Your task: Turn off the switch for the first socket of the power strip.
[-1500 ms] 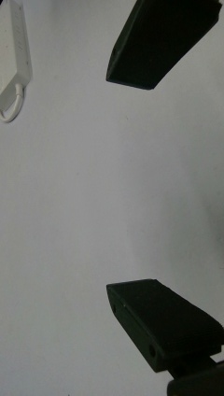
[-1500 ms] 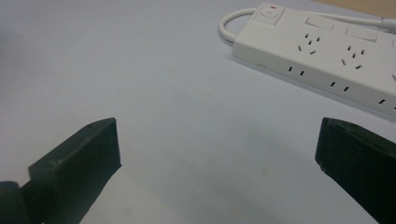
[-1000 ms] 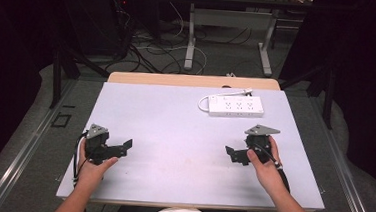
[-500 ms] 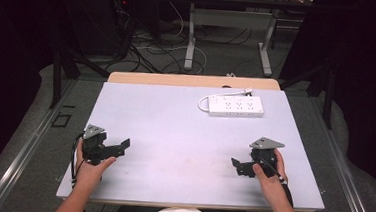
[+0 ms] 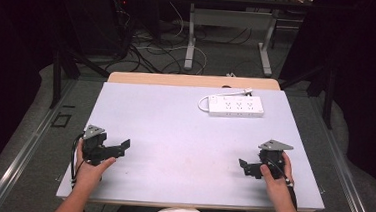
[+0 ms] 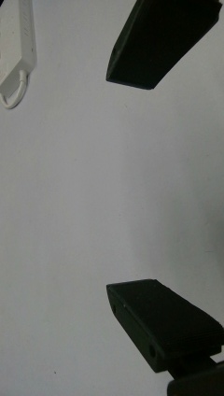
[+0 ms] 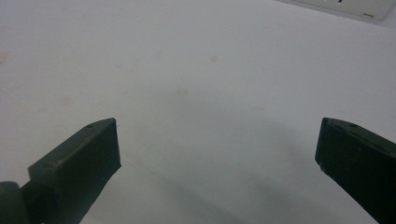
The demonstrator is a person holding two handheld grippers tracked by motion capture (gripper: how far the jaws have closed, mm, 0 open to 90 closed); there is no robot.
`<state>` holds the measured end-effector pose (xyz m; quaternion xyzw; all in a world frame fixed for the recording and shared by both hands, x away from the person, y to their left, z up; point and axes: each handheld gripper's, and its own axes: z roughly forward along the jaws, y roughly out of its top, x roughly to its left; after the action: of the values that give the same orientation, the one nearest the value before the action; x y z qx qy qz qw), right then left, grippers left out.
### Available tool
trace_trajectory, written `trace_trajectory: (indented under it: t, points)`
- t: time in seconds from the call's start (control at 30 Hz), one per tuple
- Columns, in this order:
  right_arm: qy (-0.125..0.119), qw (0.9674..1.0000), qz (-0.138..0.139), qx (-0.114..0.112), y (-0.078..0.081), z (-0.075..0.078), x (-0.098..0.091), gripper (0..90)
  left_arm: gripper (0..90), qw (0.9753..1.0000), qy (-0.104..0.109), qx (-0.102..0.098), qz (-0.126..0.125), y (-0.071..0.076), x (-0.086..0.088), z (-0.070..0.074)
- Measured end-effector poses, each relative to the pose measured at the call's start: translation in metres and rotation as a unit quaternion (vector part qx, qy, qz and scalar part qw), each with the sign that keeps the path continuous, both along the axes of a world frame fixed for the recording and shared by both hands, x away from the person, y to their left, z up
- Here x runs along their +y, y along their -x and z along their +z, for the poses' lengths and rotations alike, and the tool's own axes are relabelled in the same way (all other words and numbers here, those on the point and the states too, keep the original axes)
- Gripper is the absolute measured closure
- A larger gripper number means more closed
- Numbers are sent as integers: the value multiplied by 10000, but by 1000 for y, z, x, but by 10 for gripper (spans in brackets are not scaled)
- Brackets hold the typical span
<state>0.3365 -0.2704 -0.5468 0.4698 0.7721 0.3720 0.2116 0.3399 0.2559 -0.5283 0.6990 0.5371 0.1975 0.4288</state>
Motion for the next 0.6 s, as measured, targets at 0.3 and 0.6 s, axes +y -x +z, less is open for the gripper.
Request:
trace_trajectory:
  t: [0.3, 0.6]
  points:
    - [-102, 9996, -224, 126, -2, -3, -7, 0, 17, 10000, 18, 24, 52, -1, 0, 0]
    - [-117, 9993, -318, 128, -2, -4, -12, 0, 17, 9999, 55, 54, 71, -7, 0, -1]
